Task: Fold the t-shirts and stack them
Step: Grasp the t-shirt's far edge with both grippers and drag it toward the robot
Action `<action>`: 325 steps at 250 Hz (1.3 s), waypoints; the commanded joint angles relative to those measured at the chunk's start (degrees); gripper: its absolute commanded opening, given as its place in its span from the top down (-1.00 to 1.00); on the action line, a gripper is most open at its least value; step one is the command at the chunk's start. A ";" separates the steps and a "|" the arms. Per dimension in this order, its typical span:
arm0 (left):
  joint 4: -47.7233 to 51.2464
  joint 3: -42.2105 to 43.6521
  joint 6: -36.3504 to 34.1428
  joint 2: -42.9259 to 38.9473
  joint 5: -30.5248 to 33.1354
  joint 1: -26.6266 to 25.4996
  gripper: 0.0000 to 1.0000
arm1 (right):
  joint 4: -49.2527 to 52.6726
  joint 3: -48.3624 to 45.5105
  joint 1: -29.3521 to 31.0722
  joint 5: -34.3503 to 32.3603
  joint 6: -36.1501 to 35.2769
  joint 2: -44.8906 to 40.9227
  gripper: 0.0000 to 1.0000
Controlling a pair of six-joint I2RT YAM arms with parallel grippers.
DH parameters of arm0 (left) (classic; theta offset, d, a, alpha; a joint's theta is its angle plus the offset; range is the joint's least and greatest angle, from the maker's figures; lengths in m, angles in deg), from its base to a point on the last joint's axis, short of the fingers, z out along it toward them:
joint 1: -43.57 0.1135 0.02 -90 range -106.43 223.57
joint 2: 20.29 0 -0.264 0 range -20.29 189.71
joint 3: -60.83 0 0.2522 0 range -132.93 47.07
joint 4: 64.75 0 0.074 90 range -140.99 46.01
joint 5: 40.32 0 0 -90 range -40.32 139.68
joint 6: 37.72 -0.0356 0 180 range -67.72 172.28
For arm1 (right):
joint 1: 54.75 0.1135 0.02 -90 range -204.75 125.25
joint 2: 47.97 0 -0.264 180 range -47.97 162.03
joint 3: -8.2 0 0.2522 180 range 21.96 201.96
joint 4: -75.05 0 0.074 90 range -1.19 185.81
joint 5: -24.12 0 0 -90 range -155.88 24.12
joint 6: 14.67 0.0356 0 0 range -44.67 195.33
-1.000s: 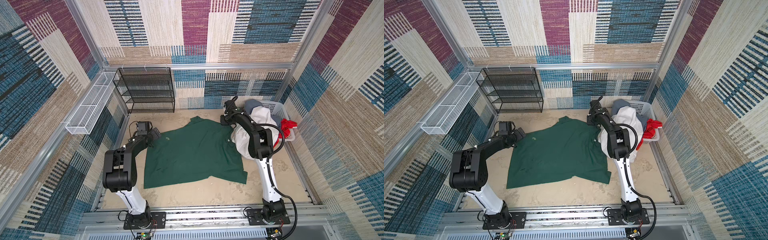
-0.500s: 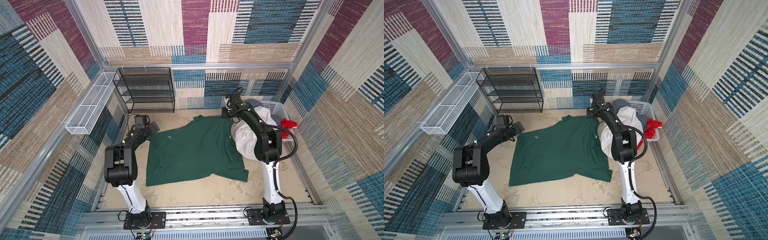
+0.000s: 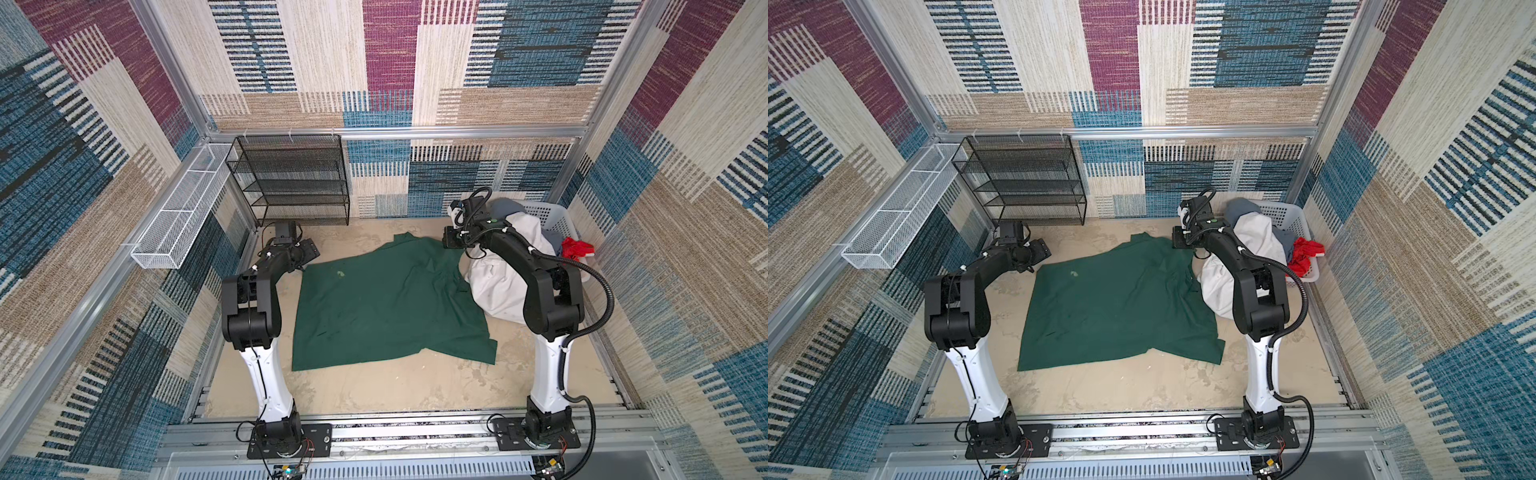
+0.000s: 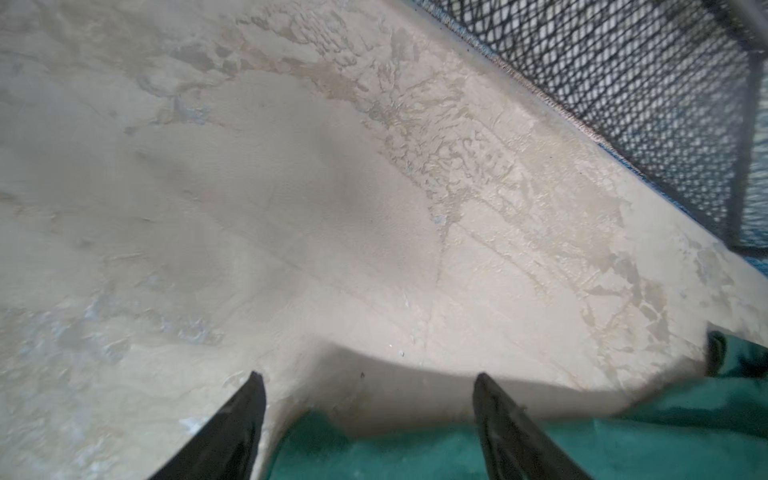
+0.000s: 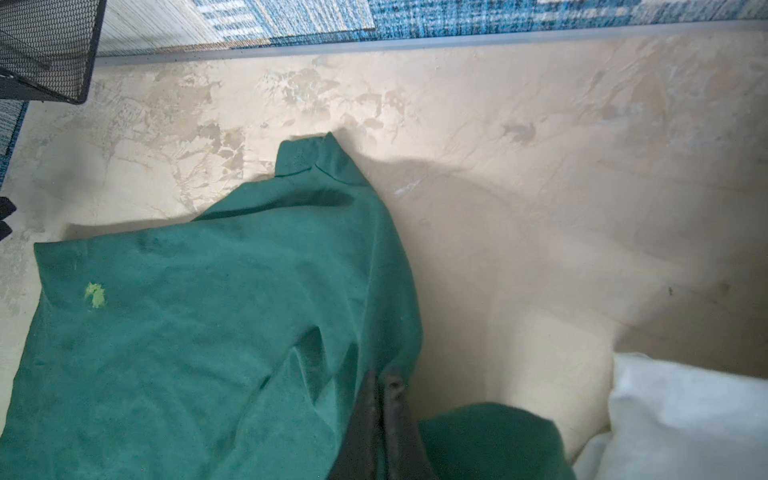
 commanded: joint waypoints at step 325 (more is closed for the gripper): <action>-9.87 24.45 -3.76 -20.41 4.74 -4.48 1.00 | -19.17 -22.21 -1.85 -1.00 -1.41 -15.50 1.00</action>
